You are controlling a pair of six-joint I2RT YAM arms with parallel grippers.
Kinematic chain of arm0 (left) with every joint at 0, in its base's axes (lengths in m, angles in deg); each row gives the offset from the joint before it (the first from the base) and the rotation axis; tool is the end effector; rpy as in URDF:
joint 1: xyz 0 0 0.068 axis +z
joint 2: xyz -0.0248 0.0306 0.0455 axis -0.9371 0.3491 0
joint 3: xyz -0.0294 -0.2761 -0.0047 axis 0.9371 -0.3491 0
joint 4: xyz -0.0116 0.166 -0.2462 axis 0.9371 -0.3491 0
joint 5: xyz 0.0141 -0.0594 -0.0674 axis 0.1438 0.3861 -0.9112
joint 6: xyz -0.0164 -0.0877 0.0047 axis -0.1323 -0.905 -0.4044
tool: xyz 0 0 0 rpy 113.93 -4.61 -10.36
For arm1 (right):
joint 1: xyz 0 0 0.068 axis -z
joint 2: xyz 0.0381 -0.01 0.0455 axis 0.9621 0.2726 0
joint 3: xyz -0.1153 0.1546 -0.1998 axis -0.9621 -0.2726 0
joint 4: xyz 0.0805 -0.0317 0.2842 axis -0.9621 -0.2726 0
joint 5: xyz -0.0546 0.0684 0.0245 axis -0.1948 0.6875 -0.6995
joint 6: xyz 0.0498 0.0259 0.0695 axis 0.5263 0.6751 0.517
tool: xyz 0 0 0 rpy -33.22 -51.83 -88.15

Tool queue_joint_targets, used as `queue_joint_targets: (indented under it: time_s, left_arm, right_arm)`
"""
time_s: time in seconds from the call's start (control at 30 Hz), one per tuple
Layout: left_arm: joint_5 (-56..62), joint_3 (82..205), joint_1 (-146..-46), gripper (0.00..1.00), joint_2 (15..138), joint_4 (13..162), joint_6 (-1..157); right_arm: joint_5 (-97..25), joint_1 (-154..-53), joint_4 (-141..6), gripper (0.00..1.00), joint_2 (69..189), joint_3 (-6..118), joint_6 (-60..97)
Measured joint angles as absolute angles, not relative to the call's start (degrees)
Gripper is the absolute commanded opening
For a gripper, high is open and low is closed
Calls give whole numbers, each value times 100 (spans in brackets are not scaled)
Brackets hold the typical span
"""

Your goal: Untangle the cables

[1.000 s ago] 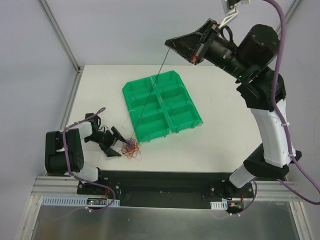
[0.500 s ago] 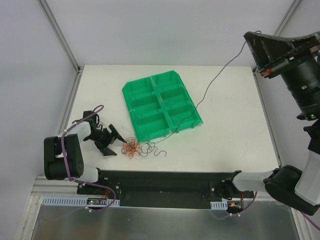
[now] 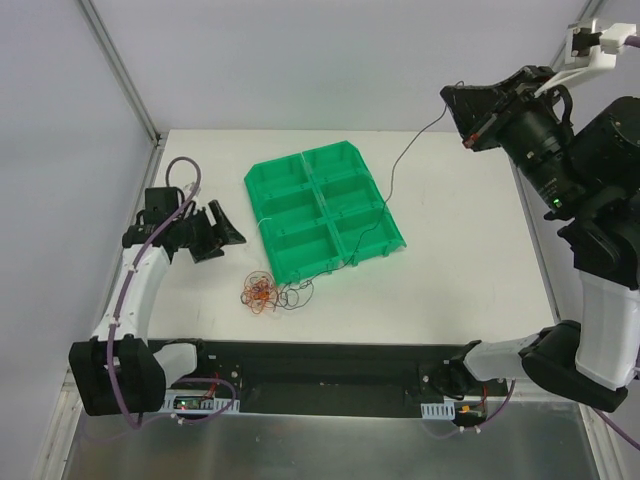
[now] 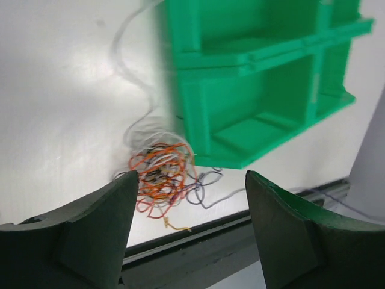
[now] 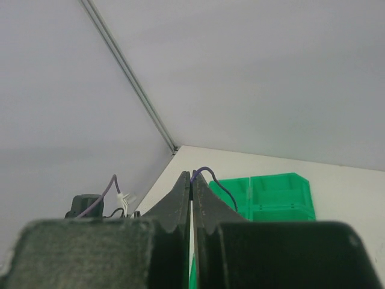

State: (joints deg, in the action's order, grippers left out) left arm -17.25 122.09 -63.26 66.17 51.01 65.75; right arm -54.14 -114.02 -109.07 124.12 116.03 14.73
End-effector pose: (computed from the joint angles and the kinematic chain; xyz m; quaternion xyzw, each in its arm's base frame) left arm 0.2933 -0.0056 0.2369 -0.1554 0.8982 -0.2791 0.3020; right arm 0.1574 0.1126 0.6938 -0.1178 0.5835 0.2412 0.7664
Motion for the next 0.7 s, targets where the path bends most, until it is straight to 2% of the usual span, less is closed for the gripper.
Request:
queue_joint_targets:
  time_s: [0.1,0.23,0.3,0.4,0.47,0.6,0.7]
  left_arm:
    - [-2000,12321,-6934,75,6529,5438,6735]
    - [-2031,12318,-8359,64,6468,5748,7032]
    - [-2035,12253,-8921,63,6335,5997,7157]
    - [-2042,12065,-9259,71,6140,6246,7292]
    - [-2038,12012,-9375,70,6230,6308,7310]
    - [-2053,12052,-9616,59,6914,6445,7273]
    - [-1944,12187,-9745,62,7681,6386,7106]
  right_arm:
    - [-5504,-11402,-11071,0,12442,11612,1455]
    - [-5700,-11402,-11135,0,12409,11704,1412]
    - [-5851,-11402,-11139,0,12379,11780,1379]
    - [-6125,-11402,-11135,0,12278,11824,1324]
    - [-6291,-11402,-11132,0,12189,11831,1239]
    - [-6531,-11402,-11128,0,12020,11857,1097]
    - [-6649,-11402,-11126,0,11902,11859,1038]
